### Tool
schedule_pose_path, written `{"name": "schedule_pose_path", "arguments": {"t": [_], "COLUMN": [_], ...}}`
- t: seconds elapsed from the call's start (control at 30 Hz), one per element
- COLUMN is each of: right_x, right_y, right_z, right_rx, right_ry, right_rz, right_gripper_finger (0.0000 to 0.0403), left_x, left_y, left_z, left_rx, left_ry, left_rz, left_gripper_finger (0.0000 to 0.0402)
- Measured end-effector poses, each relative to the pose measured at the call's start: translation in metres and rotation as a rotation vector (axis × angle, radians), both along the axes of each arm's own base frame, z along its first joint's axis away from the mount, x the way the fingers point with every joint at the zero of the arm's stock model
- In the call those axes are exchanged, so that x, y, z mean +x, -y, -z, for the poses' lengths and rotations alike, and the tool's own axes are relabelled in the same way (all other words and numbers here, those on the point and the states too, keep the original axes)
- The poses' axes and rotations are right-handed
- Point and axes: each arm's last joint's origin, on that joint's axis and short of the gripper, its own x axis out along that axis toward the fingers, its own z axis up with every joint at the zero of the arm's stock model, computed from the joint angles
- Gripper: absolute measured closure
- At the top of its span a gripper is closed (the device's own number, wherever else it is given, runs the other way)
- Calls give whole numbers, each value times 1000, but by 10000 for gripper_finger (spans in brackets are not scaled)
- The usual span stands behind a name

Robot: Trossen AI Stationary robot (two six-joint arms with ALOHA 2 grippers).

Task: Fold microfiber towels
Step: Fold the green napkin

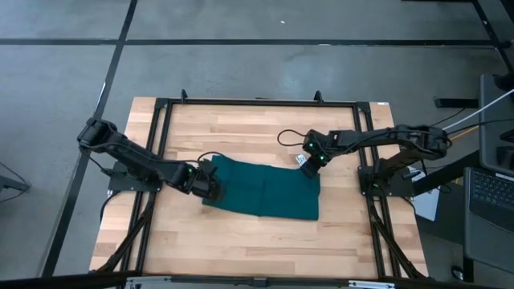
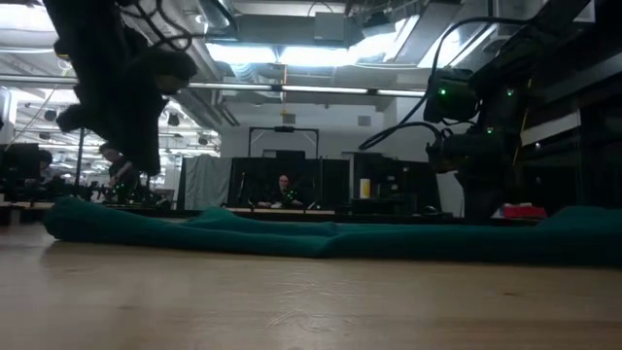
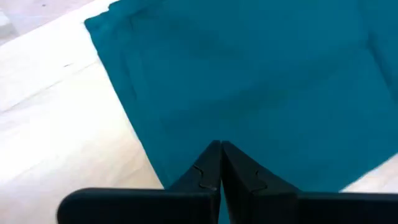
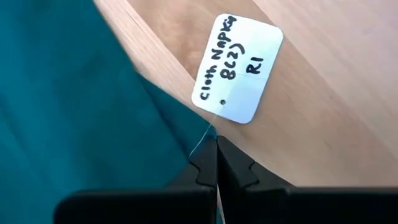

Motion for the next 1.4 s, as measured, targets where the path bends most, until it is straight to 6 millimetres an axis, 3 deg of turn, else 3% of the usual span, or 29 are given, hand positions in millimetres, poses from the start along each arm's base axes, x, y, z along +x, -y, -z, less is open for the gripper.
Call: {"name": "schedule_pose_path", "arguments": {"t": [0.17, 0.43, 0.77, 1.4], "right_x": [0, 0, 1, -16], "right_y": [0, 0, 0, 3], "right_z": [-3, -3, -4, -4], "right_rx": [6, 6, -7, -74], "right_ry": [15, 21, 25, -131], "right_rz": [16, 14, 12, 17], "right_gripper_finger": [402, 403, 403, 403], "left_x": [7, -1, 9, 4], "left_y": [-4, 14, 25, 30], "left_z": [9, 16, 48, 52], "left_rx": [-102, -141, -196, -226], "left_ry": [48, -10, -125, -103], "left_rz": [79, 108, 139, 61], "left_gripper_finger": [400, 400, 400, 400]}}
